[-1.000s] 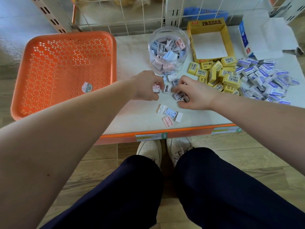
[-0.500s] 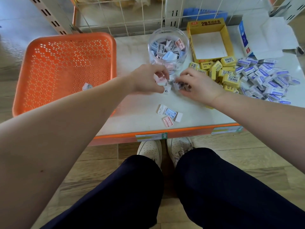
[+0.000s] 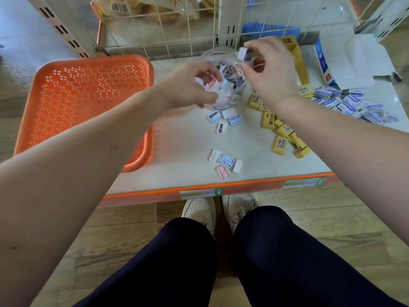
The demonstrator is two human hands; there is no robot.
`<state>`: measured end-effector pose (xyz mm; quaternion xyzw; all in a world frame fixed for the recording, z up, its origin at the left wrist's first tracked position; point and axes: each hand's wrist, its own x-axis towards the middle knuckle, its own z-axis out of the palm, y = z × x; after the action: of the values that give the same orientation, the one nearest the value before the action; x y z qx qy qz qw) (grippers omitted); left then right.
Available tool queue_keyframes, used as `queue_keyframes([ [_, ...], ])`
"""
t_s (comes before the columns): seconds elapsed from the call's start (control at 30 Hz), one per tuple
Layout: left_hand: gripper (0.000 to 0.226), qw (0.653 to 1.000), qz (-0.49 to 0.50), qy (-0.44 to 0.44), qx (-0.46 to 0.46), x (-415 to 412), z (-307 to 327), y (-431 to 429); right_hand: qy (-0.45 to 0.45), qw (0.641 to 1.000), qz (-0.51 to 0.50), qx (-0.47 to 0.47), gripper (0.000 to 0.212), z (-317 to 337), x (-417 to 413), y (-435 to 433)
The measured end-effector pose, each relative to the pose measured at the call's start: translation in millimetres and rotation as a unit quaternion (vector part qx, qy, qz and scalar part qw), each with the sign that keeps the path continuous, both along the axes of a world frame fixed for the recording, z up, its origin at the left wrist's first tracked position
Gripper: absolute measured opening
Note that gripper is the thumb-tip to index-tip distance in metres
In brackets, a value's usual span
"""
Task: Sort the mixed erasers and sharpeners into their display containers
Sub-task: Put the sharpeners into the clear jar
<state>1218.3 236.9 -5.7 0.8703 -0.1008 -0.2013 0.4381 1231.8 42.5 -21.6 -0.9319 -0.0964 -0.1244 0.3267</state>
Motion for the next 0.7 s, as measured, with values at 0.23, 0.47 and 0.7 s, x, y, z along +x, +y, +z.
queue_keyframes([
  [0.23, 0.046, 0.985, 0.068, -0.145, 0.064, 10, -3, -3, -0.004, 0.998, 0.041, 0.043, 0.030, -6, 4, 21],
  [0.47, 0.057, 0.980, 0.100, -0.155, 0.070, 12, -14, -2, 0.042, 0.996, 0.059, 0.046, 0.033, -12, 4, 24],
  [0.7, 0.020, 0.987, 0.119, -0.105, 0.023, 2, -13, 7, -0.006, 0.995, 0.095, -0.013, 0.017, -20, -6, 12],
])
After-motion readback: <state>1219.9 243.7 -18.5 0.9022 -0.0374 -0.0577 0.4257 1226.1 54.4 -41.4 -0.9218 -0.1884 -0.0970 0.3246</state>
